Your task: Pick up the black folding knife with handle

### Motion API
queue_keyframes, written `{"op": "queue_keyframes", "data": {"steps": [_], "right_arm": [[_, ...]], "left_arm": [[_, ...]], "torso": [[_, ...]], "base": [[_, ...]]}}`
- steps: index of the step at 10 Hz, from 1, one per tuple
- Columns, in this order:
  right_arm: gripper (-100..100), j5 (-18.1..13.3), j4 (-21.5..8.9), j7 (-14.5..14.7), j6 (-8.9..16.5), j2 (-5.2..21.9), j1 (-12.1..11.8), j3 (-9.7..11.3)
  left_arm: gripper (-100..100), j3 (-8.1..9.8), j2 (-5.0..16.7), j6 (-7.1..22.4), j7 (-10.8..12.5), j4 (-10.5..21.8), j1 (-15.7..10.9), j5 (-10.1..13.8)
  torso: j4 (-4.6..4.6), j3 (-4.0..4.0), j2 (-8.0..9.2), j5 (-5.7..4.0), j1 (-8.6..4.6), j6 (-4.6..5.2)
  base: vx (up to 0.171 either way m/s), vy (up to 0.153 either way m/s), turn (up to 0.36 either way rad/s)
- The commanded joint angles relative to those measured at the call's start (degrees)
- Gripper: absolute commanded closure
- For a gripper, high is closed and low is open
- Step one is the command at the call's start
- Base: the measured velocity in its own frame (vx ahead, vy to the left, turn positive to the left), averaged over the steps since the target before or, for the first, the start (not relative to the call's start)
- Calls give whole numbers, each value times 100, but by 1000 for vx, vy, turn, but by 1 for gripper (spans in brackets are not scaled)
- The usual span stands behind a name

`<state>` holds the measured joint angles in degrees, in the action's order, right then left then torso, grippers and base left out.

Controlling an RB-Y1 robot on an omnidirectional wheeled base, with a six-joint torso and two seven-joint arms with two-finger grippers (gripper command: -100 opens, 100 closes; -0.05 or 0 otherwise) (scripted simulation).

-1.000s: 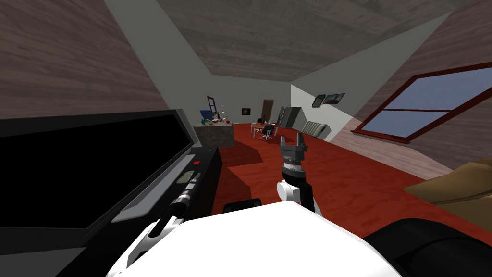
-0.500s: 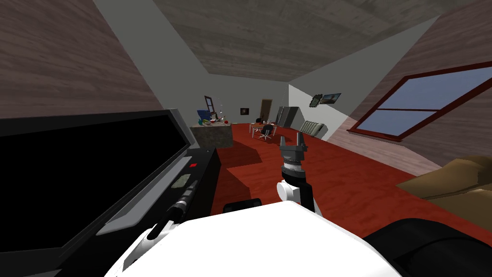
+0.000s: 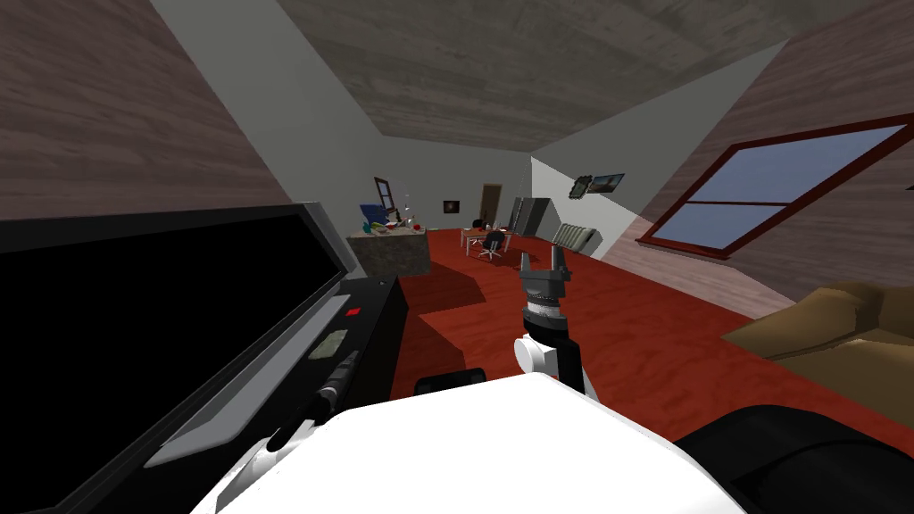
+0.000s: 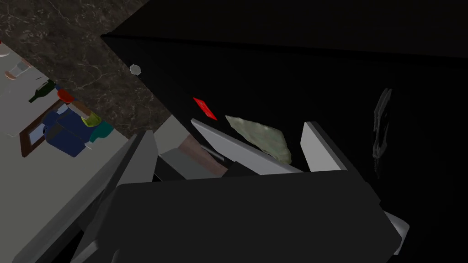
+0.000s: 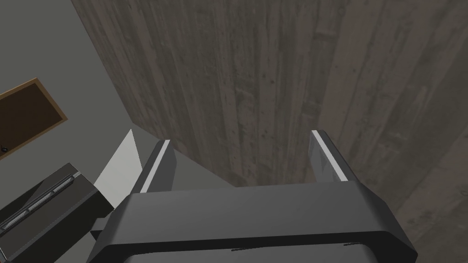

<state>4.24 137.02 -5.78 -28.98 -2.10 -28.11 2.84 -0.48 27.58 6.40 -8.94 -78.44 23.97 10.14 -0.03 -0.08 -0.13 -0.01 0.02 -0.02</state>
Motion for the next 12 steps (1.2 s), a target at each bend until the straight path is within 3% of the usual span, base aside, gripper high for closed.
{"op": "queue_keyframes", "data": {"steps": [1, 4, 6, 9, 12], "right_arm": [[0, 0, 0, 0, 0, 0, 0, 0], [0, 0, 0, 0, 0, 0, 0, 0], [0, 0, 0, 0, 0, 0, 0, 0], [0, 0, 0, 0, 0, 0, 0, 0], [0, 0, 0, 0, 0, 0, 0, 0]], "left_arm": [[-100, 6, 79, 286, 36, 64, -39, 82], [-100, 29, 174, 743, 113, 572, -148, 309], [-100, 29, 174, 861, 113, 572, -148, 309], [-100, 53, 247, 1331, 194, 1047, -256, 540], [-100, 66, 280, 1669, 234, 1269, -309, 653]], "torso": [[0, 0, 0, 0, 0, 0], [0, -1, -1, 1, 3, -1], [0, 1, 2, 1, 5, -2], [1, 3, 5, 0, 2, -2], [0, -1, -2, 1, 7, 0]], "base": [[40, 10, -36], [49, 19, -62], [30, 17, -7], [42, 18, -57], [47, 27, -44]]}}
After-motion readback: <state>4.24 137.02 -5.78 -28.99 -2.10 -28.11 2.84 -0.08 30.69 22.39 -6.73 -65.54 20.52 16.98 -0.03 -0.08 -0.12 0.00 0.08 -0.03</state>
